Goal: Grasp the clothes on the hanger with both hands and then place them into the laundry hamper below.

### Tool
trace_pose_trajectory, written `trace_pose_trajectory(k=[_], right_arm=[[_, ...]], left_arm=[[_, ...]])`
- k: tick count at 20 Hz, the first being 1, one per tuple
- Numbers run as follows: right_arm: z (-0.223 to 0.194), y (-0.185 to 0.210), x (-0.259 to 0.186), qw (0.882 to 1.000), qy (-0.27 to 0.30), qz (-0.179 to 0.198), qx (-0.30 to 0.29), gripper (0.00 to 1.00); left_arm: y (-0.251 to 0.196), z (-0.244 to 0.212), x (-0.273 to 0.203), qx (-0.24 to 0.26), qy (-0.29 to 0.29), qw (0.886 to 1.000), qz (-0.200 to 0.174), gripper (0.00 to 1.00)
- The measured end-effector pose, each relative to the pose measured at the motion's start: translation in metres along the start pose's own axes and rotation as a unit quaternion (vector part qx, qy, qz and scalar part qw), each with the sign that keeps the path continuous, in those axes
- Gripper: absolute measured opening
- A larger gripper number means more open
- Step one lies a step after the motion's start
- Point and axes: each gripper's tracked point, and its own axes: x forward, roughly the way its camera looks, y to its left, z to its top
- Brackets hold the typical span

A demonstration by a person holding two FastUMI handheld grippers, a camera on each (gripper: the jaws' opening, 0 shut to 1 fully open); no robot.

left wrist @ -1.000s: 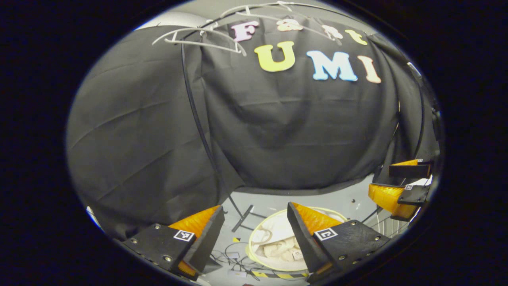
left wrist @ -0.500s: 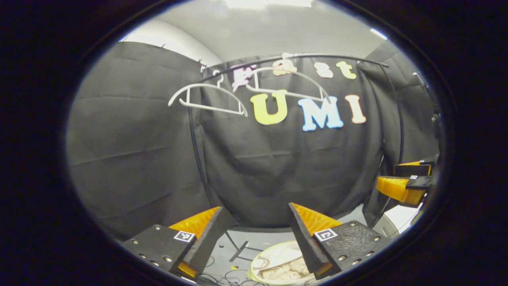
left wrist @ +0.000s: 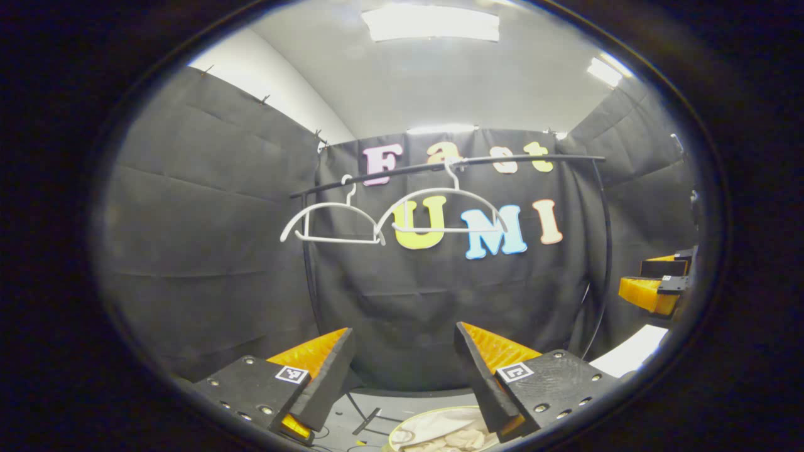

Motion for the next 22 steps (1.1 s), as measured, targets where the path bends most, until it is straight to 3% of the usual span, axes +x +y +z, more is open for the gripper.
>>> trace_pose_trajectory(k=[8, 22], right_arm=[[0.031, -0.05, -0.048, 0.998, -0.046, -0.035, 0.005, 0.97], [0.036, -0.065, -0.087, 0.998, -0.059, -0.021, 0.029, 0.97]], left_arm=[[-0.031, 0.051, -0.037, -0.006, -0.045, 0.999, -0.014, 0.94], [-0.066, 0.071, -0.091, 0.001, -0.067, 0.998, -0.015, 0.94]])
